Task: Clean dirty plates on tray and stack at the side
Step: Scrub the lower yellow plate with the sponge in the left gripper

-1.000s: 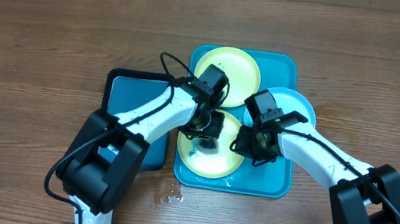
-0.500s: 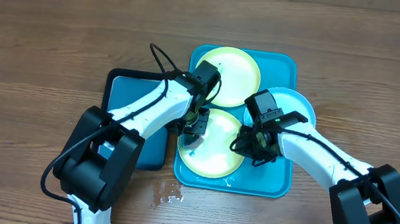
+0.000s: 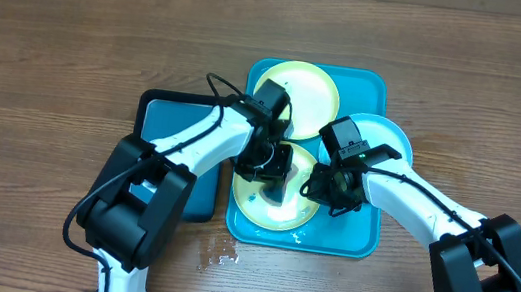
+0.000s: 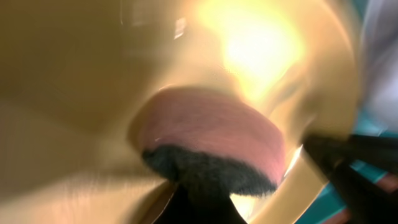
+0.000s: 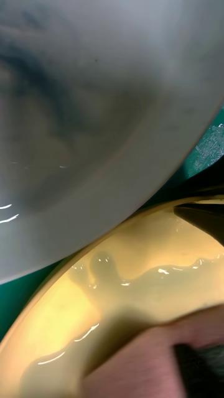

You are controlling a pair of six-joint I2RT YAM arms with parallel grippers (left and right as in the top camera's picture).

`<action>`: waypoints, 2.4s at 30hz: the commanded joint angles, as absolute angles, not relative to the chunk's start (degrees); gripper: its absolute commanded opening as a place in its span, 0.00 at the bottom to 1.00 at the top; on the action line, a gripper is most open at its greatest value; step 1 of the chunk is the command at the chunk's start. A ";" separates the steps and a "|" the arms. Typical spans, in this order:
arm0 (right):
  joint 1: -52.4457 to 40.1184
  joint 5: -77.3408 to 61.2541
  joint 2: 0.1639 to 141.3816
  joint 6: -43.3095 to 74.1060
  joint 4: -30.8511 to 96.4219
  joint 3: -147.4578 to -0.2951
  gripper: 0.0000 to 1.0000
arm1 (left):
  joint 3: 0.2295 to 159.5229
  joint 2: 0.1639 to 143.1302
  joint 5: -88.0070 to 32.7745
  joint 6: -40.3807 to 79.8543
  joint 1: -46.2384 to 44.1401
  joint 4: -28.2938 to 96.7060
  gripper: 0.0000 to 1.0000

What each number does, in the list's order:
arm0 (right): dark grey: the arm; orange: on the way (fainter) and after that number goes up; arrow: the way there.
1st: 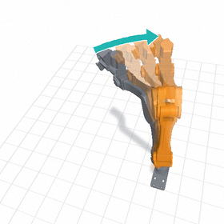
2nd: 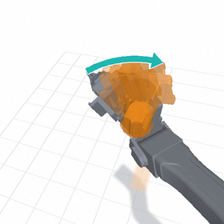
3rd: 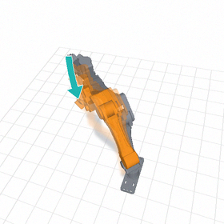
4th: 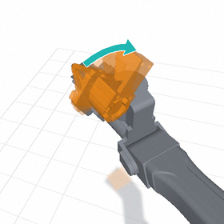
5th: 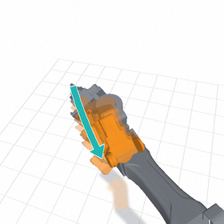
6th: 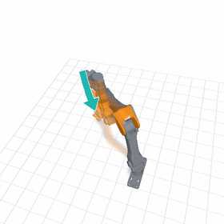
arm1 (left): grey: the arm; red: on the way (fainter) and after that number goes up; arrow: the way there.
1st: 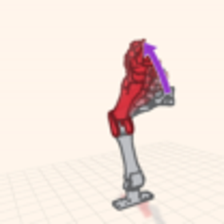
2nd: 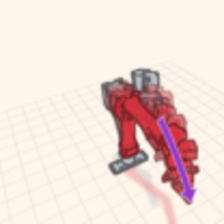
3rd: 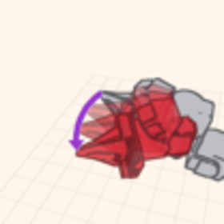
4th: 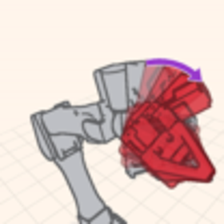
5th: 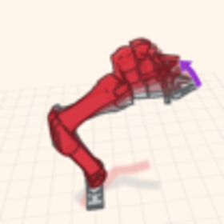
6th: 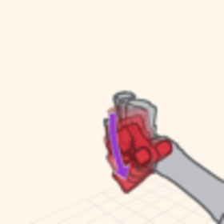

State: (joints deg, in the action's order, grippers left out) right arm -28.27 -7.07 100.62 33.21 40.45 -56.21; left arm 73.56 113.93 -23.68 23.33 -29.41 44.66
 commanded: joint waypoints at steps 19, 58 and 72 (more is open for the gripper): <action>-28.56 -2.57 103.68 34.13 41.19 -54.70 0.04 | 75.33 115.22 18.13 26.30 -28.14 56.55 0.04; -28.56 -2.37 103.68 34.11 41.47 -54.70 0.04 | 76.69 117.30 19.42 41.43 -30.24 65.76 0.04; -28.56 -1.52 103.68 34.11 41.91 -54.70 0.04 | 76.69 97.93 -3.44 32.82 -28.69 59.77 0.04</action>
